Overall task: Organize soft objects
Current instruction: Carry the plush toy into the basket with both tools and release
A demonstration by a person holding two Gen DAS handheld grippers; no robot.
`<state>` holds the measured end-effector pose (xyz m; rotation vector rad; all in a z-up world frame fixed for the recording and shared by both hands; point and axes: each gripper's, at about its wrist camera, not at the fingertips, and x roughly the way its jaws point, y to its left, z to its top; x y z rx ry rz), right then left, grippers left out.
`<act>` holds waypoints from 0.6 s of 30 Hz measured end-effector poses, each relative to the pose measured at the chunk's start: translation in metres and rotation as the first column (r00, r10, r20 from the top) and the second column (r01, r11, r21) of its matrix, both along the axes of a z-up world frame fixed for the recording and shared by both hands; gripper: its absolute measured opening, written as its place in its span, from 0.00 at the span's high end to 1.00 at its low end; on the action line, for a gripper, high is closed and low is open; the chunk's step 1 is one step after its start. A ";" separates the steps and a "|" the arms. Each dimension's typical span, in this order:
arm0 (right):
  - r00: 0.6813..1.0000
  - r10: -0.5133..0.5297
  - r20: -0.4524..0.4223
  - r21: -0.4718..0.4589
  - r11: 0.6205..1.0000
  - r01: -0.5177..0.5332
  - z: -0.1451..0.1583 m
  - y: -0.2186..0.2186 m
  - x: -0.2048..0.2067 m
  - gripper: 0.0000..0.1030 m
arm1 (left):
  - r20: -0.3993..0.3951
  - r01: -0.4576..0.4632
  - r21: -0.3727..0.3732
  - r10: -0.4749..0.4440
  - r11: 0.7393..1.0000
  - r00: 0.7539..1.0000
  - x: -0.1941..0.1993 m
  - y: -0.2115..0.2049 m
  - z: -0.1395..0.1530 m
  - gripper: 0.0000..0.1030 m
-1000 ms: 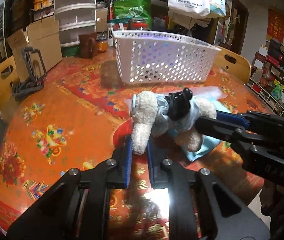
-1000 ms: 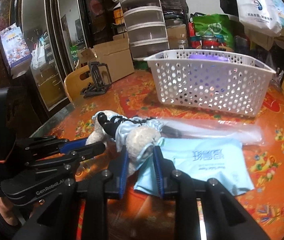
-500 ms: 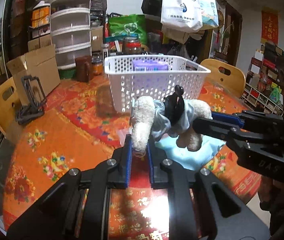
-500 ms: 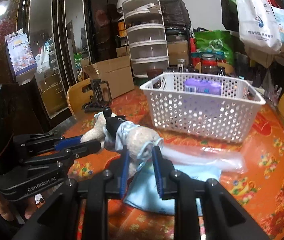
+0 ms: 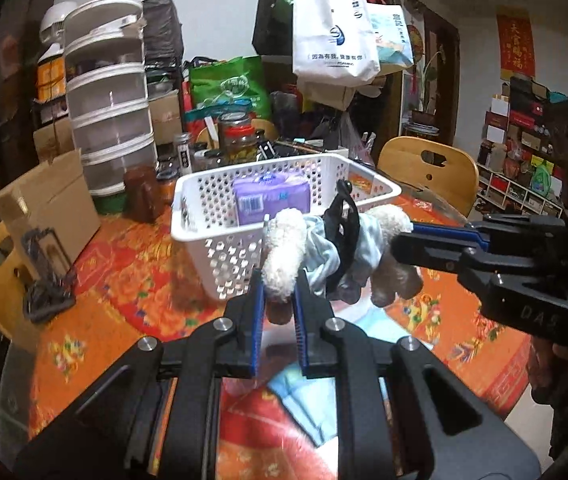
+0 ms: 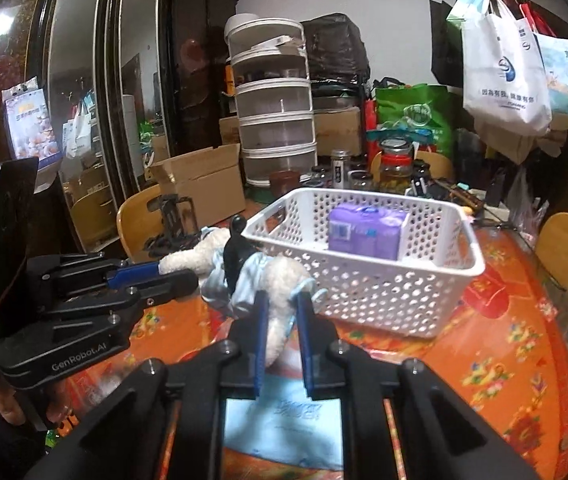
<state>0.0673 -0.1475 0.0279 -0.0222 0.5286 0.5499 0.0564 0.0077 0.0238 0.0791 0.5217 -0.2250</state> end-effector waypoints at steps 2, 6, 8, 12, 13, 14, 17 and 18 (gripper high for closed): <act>1.000 -0.006 0.002 -0.001 1.000 0.006 0.004 -0.004 0.003 0.89 | 0.008 0.008 0.011 -0.008 1.000 1.000 0.006 -0.007 0.006 0.88; 1.000 -0.015 0.003 0.011 1.000 0.015 0.011 -0.014 0.012 0.89 | 0.019 0.024 0.015 -0.024 1.000 1.000 0.020 -0.019 0.021 0.88; 1.000 -0.020 0.006 0.009 1.000 0.020 0.017 -0.016 0.017 0.89 | 0.027 0.026 0.017 -0.027 1.000 0.999 0.028 -0.024 0.029 0.88; 0.999 -0.028 0.026 0.009 1.000 0.028 0.038 -0.024 0.033 0.89 | 0.049 0.031 0.039 -0.033 0.999 0.998 0.045 -0.034 0.049 0.88; 0.999 -0.030 0.030 0.006 1.000 0.030 0.043 -0.025 0.038 0.89 | 0.050 0.033 0.040 -0.035 0.999 0.998 0.051 -0.036 0.055 0.88; 0.999 -0.031 0.032 0.007 0.999 0.031 0.047 -0.025 0.044 0.89 | 0.052 0.032 0.042 -0.034 0.999 0.998 0.057 -0.038 0.061 0.88; 0.998 -0.053 0.044 -0.003 0.999 0.053 0.062 -0.028 0.067 0.89 | 0.061 0.019 0.064 -0.023 0.998 0.998 0.081 -0.045 0.078 0.88; 0.998 -0.053 0.038 0.001 0.999 0.053 0.064 -0.029 0.075 0.89 | 0.052 0.026 0.056 -0.028 0.998 0.998 0.092 -0.046 0.083 0.88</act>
